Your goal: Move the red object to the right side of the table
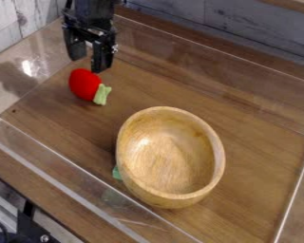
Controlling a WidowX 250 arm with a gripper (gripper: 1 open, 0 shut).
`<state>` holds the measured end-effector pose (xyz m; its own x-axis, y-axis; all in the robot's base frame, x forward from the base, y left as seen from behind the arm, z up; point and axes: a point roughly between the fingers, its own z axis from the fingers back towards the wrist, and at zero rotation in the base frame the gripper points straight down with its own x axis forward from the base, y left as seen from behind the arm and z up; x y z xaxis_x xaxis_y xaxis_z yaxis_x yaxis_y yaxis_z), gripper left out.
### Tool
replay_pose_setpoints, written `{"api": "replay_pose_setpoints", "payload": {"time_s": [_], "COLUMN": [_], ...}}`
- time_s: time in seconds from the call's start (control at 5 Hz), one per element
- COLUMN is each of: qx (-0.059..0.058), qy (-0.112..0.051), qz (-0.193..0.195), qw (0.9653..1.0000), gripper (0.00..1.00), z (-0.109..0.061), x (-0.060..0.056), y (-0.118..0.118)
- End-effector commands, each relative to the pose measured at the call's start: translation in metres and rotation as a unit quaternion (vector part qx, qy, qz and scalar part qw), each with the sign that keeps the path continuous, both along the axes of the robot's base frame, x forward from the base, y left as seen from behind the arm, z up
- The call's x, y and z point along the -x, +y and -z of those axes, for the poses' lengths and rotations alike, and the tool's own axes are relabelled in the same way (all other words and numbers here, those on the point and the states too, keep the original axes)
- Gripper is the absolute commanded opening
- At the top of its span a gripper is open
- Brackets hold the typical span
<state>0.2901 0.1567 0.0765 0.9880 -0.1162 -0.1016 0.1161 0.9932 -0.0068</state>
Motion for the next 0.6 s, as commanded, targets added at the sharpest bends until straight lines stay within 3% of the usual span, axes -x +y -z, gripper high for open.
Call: {"api": "replay_pose_setpoints", "payload": {"time_s": [0.0,0.4], "qx": [-0.005,0.019], "qy": [-0.032,-0.04], "qz": [0.035,0.057], "qw": [0.9989,0.9974], "gripper": [1.0,1.0], "z": [-0.014,-0.003], "x": [-0.016,-0.009], "y": [0.019,0.012]}}
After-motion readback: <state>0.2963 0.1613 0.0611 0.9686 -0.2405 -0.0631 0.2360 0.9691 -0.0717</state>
